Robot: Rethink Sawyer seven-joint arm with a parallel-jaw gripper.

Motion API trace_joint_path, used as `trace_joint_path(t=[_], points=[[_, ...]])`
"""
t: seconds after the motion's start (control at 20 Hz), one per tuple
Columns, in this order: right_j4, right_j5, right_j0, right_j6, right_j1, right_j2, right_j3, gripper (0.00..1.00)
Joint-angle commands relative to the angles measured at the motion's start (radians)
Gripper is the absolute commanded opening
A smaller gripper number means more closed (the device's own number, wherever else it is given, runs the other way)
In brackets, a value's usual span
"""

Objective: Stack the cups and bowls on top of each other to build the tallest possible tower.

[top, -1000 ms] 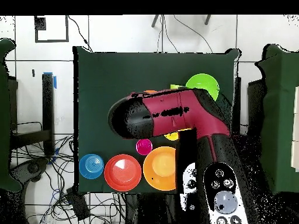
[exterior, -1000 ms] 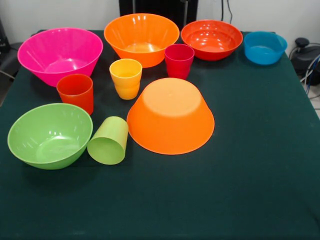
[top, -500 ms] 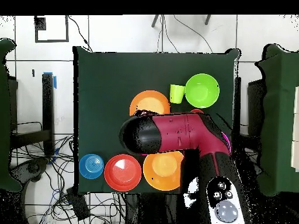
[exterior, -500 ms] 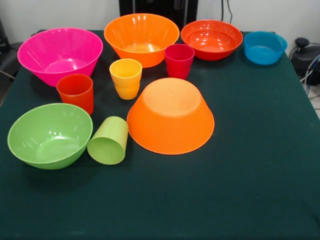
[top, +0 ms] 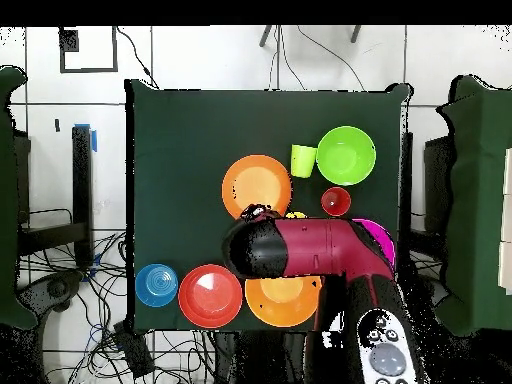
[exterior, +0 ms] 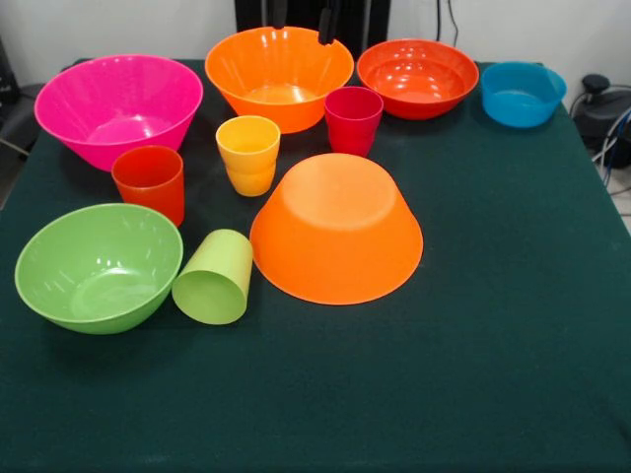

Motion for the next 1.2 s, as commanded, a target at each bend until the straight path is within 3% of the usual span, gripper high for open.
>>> trace_joint_path(t=[0.05,0.45,0.7,1.0,1.2], points=[[-0.002,-0.082,-0.010,0.103,0.128,-0.026,0.051,1.00],[-0.017,-0.154,-0.050,0.051,0.226,-0.008,0.019,1.00],[-0.008,-0.144,-0.056,0.047,0.233,-0.018,0.009,1.00],[0.056,-0.200,0.050,0.247,0.217,-0.150,0.028,1.00],[0.092,-0.229,0.085,0.273,0.219,-0.190,0.040,1.00]])
